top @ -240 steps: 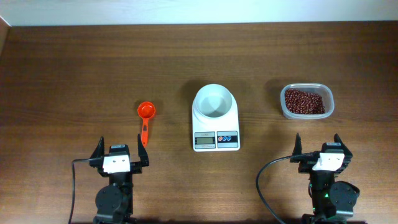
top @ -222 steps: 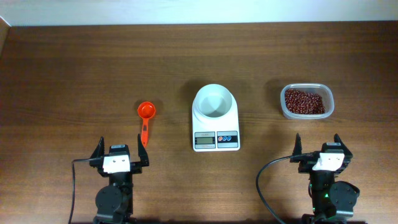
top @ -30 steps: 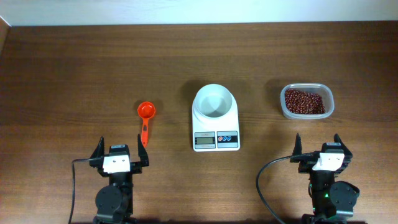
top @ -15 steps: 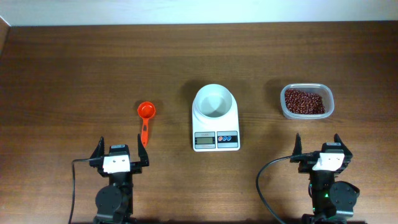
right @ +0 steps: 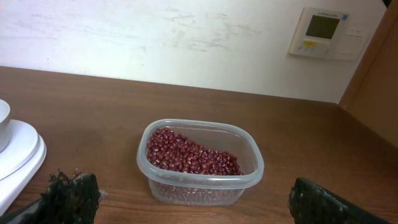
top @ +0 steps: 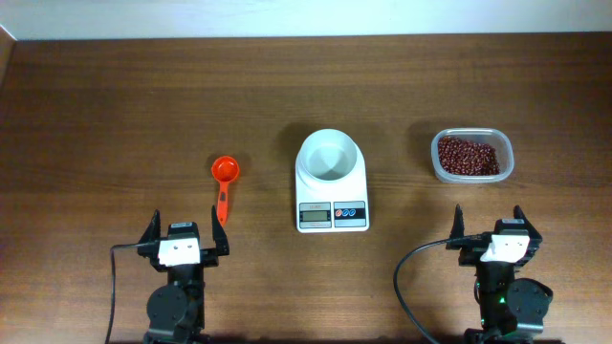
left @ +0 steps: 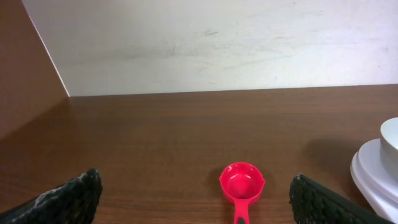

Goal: Scoop item into bowl and weigh 50g on scale

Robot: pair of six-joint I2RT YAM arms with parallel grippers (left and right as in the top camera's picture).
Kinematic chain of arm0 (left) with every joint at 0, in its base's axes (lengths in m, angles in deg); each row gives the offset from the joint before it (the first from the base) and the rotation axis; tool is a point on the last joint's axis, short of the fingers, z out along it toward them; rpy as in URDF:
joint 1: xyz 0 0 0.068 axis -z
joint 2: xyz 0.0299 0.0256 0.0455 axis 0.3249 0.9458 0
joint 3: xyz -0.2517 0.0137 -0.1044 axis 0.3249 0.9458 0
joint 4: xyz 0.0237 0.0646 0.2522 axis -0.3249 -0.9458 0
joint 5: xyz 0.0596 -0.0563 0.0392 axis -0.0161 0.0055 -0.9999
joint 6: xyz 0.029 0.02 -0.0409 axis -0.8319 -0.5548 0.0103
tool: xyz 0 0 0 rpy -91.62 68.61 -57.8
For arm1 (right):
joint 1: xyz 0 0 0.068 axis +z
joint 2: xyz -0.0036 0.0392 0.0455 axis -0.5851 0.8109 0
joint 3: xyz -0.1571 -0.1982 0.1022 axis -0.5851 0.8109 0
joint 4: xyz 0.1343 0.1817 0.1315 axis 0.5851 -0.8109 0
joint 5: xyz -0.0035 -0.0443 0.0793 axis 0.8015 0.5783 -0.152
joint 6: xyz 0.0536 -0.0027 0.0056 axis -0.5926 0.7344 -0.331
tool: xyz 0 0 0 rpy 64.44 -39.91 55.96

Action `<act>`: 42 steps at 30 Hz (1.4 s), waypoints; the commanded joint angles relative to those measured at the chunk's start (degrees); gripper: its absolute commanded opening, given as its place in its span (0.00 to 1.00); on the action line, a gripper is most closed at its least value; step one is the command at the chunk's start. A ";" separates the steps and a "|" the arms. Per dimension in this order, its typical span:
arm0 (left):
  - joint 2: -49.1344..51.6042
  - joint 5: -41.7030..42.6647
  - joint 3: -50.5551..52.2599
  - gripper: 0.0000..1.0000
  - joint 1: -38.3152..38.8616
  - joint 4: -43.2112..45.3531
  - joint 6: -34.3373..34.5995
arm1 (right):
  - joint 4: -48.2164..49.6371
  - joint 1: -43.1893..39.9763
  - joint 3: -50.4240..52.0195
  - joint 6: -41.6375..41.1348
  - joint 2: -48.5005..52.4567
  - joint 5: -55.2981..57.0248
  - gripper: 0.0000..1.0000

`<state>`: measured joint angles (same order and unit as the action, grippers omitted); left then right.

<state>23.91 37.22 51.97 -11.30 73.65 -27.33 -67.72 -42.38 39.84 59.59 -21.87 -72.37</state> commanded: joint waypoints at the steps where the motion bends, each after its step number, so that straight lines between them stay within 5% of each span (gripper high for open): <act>1: -0.28 0.20 0.13 0.99 -0.37 -0.31 -0.94 | -0.24 -0.26 0.28 -0.44 -0.17 0.26 0.99; 24: -0.28 0.48 0.04 0.99 -0.37 0.20 -0.92 | -0.24 -0.26 0.28 -0.44 -0.17 0.24 0.99; 28: 0.07 9.99 -6.08 0.99 -0.37 -6.84 -0.39 | -0.24 -0.26 0.28 -0.44 -0.17 0.26 0.99; 33: 13.77 14.43 -29.20 0.99 -0.37 -26.73 4.98 | -0.24 -0.26 0.28 -0.44 -0.17 0.26 0.99; 42: 60.39 20.22 -68.54 0.99 -0.37 -48.76 4.94 | -0.24 -0.26 0.28 -0.44 -0.17 0.26 0.99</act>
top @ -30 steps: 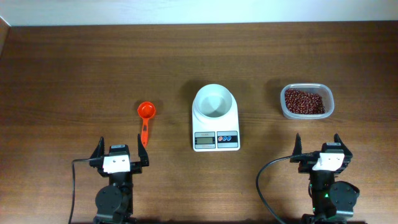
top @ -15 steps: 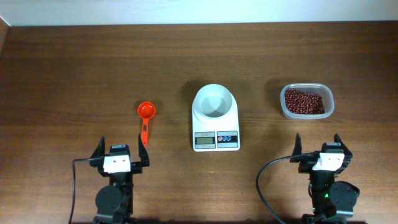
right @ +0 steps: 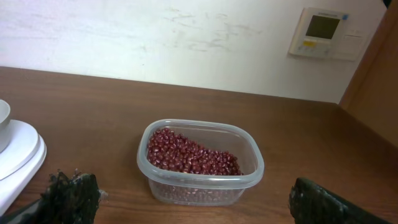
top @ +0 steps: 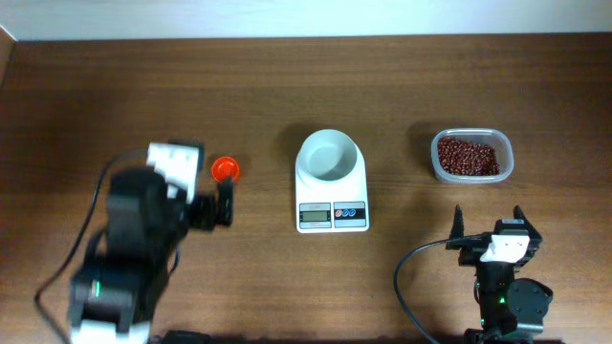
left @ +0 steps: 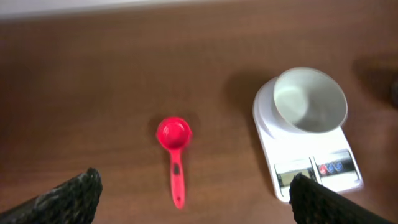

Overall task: Scoop item into bowl and weigh 50g on scale
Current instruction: 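Reach the left gripper down and grasp the red scoop's handle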

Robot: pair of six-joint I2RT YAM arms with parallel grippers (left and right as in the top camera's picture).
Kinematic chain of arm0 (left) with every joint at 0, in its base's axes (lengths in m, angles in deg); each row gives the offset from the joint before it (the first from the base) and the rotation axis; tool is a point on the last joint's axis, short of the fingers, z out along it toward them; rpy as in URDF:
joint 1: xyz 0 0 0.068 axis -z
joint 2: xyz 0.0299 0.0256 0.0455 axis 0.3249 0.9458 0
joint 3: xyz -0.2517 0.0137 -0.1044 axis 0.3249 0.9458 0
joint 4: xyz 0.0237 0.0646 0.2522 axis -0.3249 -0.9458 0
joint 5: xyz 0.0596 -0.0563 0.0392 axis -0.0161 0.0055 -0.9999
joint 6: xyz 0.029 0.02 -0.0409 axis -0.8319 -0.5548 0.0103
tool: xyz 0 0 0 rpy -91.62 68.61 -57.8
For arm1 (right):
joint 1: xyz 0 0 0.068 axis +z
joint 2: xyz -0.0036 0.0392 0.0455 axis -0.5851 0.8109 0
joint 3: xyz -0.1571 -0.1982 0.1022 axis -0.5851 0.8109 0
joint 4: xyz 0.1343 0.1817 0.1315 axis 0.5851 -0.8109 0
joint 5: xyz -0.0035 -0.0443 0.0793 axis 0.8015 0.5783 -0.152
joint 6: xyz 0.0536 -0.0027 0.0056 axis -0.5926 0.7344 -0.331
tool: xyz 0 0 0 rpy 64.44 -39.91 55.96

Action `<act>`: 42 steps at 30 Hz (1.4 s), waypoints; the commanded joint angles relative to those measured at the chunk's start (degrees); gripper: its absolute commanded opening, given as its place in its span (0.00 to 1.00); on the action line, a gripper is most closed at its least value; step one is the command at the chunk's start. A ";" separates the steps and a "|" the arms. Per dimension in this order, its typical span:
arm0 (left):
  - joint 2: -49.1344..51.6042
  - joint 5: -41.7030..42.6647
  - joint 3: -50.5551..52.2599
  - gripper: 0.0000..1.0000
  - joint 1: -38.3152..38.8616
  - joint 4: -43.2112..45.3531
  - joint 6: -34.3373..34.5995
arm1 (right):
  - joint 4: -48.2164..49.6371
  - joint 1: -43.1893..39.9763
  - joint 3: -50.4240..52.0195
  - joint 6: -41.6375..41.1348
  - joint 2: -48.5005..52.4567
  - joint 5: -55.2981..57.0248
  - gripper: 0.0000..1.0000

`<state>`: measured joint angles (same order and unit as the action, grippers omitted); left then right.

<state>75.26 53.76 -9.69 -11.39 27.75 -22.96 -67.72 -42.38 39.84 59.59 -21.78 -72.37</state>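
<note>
A red scoop [top: 226,170] lies on the table left of the scale, cup end away from me; the left wrist view shows the whole scoop [left: 173,134] from above. My left gripper [top: 218,208] hangs open over its handle, fingers wide apart [left: 194,190] and holding nothing. A white bowl [top: 330,158] sits empty on the white scale [top: 332,216]. At the right, red beans fill a clear container [top: 469,156]. My right gripper [top: 491,225] rests open near the front edge, with the container [right: 198,158] ahead of it.
The left arm's body [top: 134,248] covers the table's front left. A wall borders the table's far edge [right: 186,43]. Bare wood lies between the scale and the bean container [top: 397,182].
My left arm has risen from its rest at the front edge and reached forward; its open gripper now looks down on the scoop's handle. The right arm, scoop, bowl and beans have not moved.
</note>
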 commanded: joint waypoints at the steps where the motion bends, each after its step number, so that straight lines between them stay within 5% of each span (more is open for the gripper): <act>1: 12.63 3.69 -8.07 0.99 -0.28 -2.99 0.57 | -0.24 -0.26 0.28 -0.44 -0.26 0.26 0.99; 3: 18.21 3.69 -8.20 0.92 -0.24 -3.17 0.59 | -0.24 -0.26 0.28 -0.44 -0.26 0.24 0.99; 5: 23.28 3.69 -8.17 0.34 -0.24 -4.52 0.63 | -0.24 -0.26 0.28 -0.44 -0.26 0.26 0.99; 6: 25.64 3.67 -8.20 0.16 -0.24 -5.35 0.87 | -0.24 -0.26 0.28 -0.44 -0.26 0.26 0.98; 9: 31.85 3.65 -8.17 0.07 -0.24 -6.29 1.92 | -0.24 -0.26 0.28 -0.44 -0.26 0.24 0.99; 17: 48.11 -0.31 -8.17 0.08 -0.24 -4.96 4.59 | -0.24 -0.26 0.28 -0.44 -0.26 0.24 0.99; 28: 54.34 -6.08 -8.13 0.09 -0.24 1.14 6.64 | -0.24 -0.26 0.28 -0.44 -0.26 0.26 0.99; 34: 54.82 -7.34 -8.13 0.36 -0.31 3.43 6.58 | -0.24 -0.26 0.28 -0.44 -0.26 0.26 0.99; 42: 55.87 -7.39 -7.80 0.37 -0.76 1.09 6.60 | -0.24 -0.26 0.28 -0.44 -0.26 0.26 0.99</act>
<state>129.74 47.18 -17.29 -11.82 29.28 -16.51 -67.70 -42.38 39.84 59.59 -21.83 -72.35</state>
